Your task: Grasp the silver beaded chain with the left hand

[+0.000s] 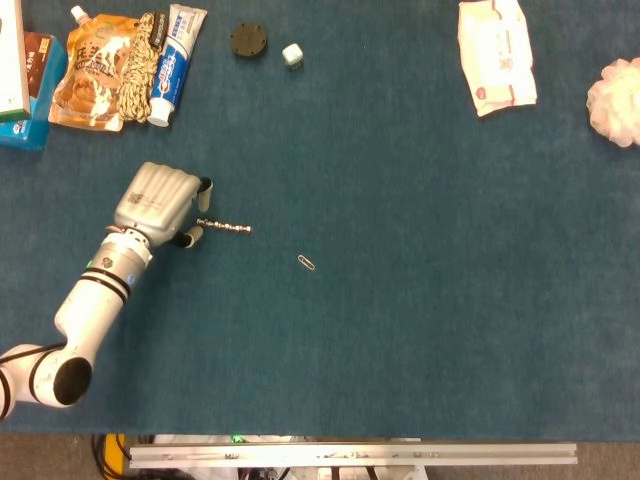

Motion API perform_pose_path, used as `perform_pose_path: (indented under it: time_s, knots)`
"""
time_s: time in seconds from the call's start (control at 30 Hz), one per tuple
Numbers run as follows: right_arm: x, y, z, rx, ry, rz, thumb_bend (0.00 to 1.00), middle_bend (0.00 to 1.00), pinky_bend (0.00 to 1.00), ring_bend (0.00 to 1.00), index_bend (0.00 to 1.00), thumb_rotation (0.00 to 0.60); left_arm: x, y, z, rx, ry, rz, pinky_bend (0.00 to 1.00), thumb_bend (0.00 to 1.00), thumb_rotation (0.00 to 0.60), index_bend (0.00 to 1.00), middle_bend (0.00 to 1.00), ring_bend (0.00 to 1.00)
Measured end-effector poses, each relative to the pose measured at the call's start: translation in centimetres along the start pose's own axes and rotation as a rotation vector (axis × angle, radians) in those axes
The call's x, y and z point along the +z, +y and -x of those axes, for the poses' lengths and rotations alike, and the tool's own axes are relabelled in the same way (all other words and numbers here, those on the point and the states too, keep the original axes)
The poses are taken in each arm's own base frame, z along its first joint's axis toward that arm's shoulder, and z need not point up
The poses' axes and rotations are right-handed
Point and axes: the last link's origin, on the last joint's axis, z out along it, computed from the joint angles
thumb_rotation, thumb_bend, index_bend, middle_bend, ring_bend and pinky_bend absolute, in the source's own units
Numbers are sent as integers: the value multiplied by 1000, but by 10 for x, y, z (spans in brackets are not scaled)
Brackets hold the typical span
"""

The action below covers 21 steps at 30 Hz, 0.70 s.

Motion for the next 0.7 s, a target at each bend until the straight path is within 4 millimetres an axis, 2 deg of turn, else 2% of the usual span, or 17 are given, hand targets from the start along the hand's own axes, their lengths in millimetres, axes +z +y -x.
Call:
perform_pose_path:
  time_s: [0.7]
  knots:
    - [-4, 11, 1, 7, 6, 32, 132, 529, 538, 576, 342, 600, 10, 7, 5, 5, -36, -20, 1000, 287, 600, 517, 1000, 1000]
